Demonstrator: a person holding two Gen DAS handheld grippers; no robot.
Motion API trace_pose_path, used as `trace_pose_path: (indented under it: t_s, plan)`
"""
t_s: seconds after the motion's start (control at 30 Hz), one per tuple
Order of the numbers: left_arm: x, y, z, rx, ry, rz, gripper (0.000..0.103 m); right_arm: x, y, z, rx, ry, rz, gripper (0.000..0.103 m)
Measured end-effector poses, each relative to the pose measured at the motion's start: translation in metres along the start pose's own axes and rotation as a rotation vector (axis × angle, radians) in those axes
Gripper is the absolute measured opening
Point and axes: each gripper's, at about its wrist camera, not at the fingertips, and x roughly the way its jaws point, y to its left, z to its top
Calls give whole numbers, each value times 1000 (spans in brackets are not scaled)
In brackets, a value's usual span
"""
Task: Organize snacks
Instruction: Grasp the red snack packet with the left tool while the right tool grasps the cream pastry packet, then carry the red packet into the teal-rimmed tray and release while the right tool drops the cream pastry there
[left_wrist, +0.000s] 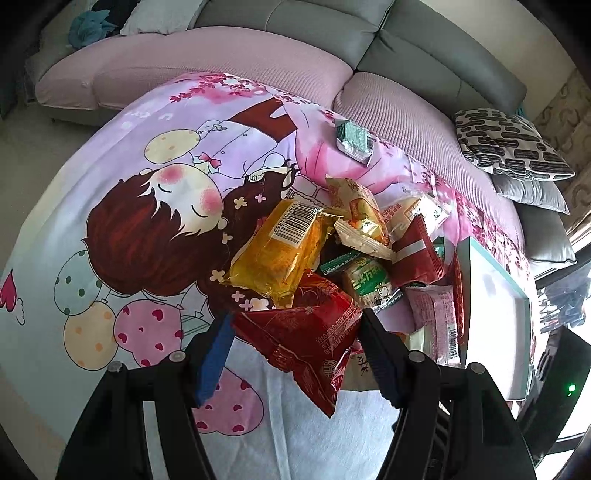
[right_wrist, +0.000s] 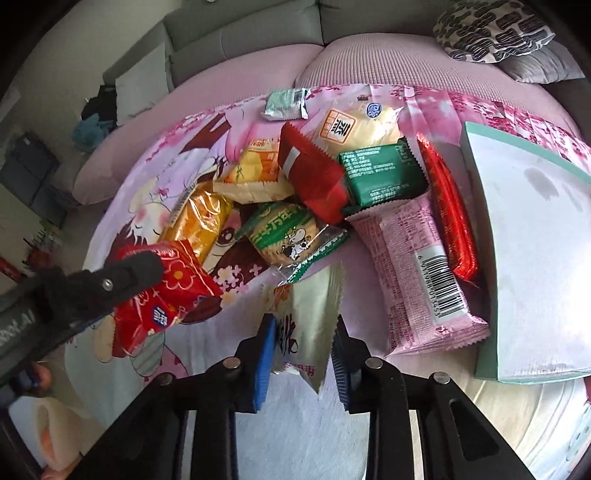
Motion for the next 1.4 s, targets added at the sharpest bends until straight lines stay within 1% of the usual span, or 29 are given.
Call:
trace_pose_path:
  t_s: [0.23,0.53,0.87,1.0,1.2,1.3,1.4]
  plan:
    - [-2,-2,0,10,-9,12,69,-16,-4,0,18,-39,45,21]
    - [-9,-6,-1,24,-36,15,69,-33,-7,4,36,-78,83,20]
    - [-17,-17,-3,50,-83,11,69,-62,-15,9,61,-150,131,20]
    - [-21,-22,-4,67,-107,25,69,-75,-20,10,73,-187,151,20]
    - [-22,-38,-6,105,-117,38,69,-90,-44,14,128,-230,135,20]
    - [-25,-52,-5,135,-128,37,69,-106,-63,17,161,-280,101,20]
    - [-26,-72,-5,176,-126,20,69,-122,-89,19,220,-332,76,20]
